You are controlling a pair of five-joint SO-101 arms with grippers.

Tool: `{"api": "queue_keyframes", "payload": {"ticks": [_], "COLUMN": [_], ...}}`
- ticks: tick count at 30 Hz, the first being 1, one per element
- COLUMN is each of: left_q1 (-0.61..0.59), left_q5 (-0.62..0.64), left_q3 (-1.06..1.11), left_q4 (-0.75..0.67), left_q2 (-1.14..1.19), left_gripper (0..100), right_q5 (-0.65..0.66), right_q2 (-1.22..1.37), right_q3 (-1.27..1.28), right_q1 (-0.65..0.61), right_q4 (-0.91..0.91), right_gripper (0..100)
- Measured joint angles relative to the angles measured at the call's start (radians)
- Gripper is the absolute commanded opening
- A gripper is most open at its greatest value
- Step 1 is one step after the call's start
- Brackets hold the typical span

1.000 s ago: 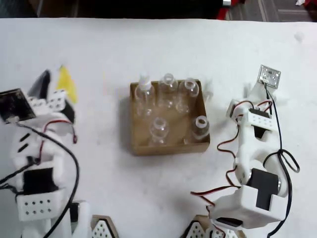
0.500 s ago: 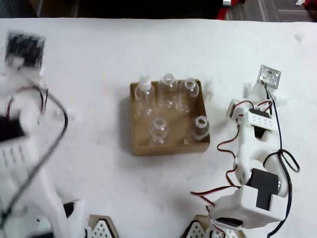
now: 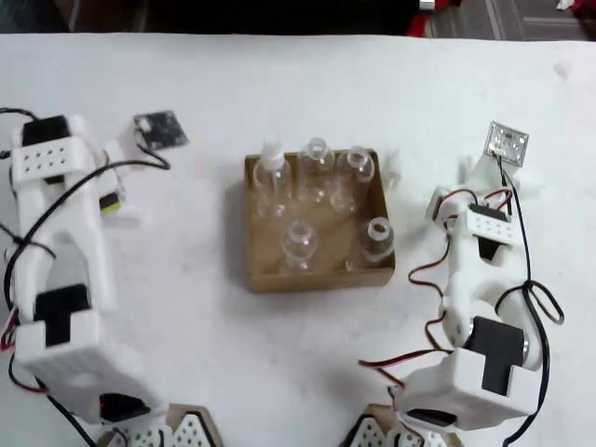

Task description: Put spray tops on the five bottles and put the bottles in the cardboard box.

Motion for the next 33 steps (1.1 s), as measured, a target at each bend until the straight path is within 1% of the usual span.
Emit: {"api": "queue_keyframes", "payload": {"ticks": [4,6,10,15,17,20,26,29,33], "left_q1": [0.011,0.012,0.015,0.015,0.015,0.015,0.017,0.017,0.017], "left_q5": [-0.094,-0.110,-0.132,-0.245,-0.270,-0.287,-0.361,-0.387,-0.417], "left_q3": [-0.060,-0.078,-0.120,-0.155,-0.175,-0.221,-0.265,-0.267,-0.267], "left_q4": [-0.012,-0.012,-0.032,-0.098,-0.117,-0.124,-0.126,-0.126,-0.126], "left_q2": [0.086,0.112,0.169,0.262,0.305,0.358,0.436,0.453,0.457], "left_gripper": [18,20,20,20,20,20,20,16,8], "right_q5": [0.000,0.000,0.000,0.000,0.000,0.000,0.000,0.000,0.000], "right_q2": [0.000,0.000,0.000,0.000,0.000,0.000,0.000,0.000,0.000], "right_q3": [0.000,0.000,0.000,0.000,0.000,0.000,0.000,0.000,0.000], "right_q1": [0.000,0.000,0.000,0.000,0.000,0.000,0.000,0.000,0.000], "right_q4": [0.000,0.000,0.000,0.000,0.000,0.000,0.000,0.000,0.000], "right_gripper": [11.7,11.8,11.8,11.8,11.8,11.8,11.8,11.8,11.8]}}
